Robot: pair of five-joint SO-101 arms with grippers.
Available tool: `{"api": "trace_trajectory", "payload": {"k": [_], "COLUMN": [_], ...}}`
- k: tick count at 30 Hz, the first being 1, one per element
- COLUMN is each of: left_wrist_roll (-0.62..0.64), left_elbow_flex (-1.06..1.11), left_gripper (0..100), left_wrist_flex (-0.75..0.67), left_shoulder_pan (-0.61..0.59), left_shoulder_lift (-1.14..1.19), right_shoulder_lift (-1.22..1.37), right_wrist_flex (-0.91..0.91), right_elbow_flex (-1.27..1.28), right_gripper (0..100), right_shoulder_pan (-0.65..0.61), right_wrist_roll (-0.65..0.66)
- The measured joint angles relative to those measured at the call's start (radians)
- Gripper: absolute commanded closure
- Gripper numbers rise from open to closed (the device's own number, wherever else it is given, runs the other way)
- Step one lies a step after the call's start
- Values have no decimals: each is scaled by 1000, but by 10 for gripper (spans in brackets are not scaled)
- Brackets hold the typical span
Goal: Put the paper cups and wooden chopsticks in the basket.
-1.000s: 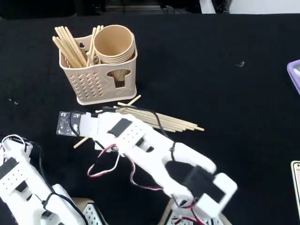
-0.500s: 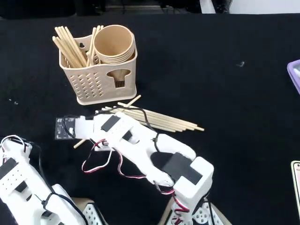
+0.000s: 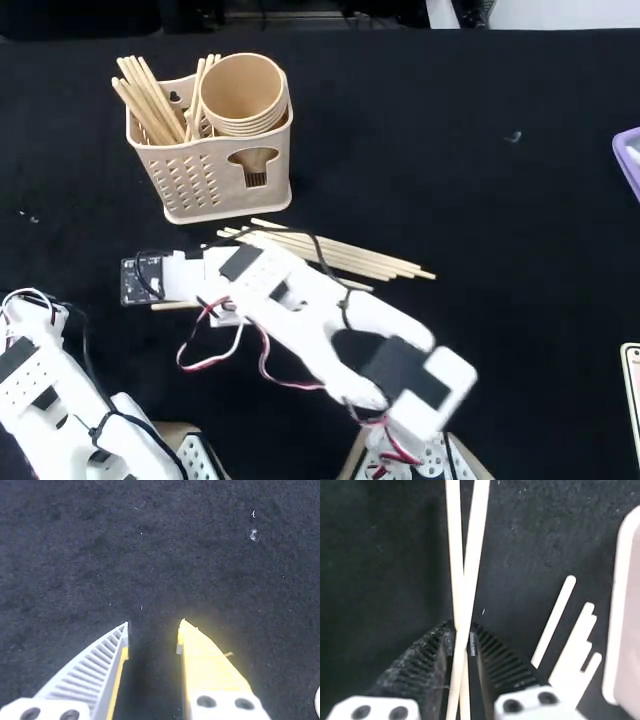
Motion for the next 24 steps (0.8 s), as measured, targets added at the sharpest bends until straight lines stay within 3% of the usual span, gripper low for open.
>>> {"api": "trace_trajectory", "payload": {"k": [6, 13, 24], "left_wrist_roll": [0, 2, 0], "left_elbow_flex": [0, 0, 0], "left_gripper": [838, 838, 838], "left_wrist_flex": [0, 0, 0], "left_shoulder_pan": [0, 38, 58], "left_shoulder_lift": [0, 0, 0], "right_shoulder_lift": [-233, -554, -471], "right_wrist_flex": [68, 72, -212], "right_elbow_flex": [84, 207, 535], "right_gripper": [988, 988, 987], "right_shoulder_pan": [77, 160, 121], "right_wrist_roll": [-2, -140, -157]}}
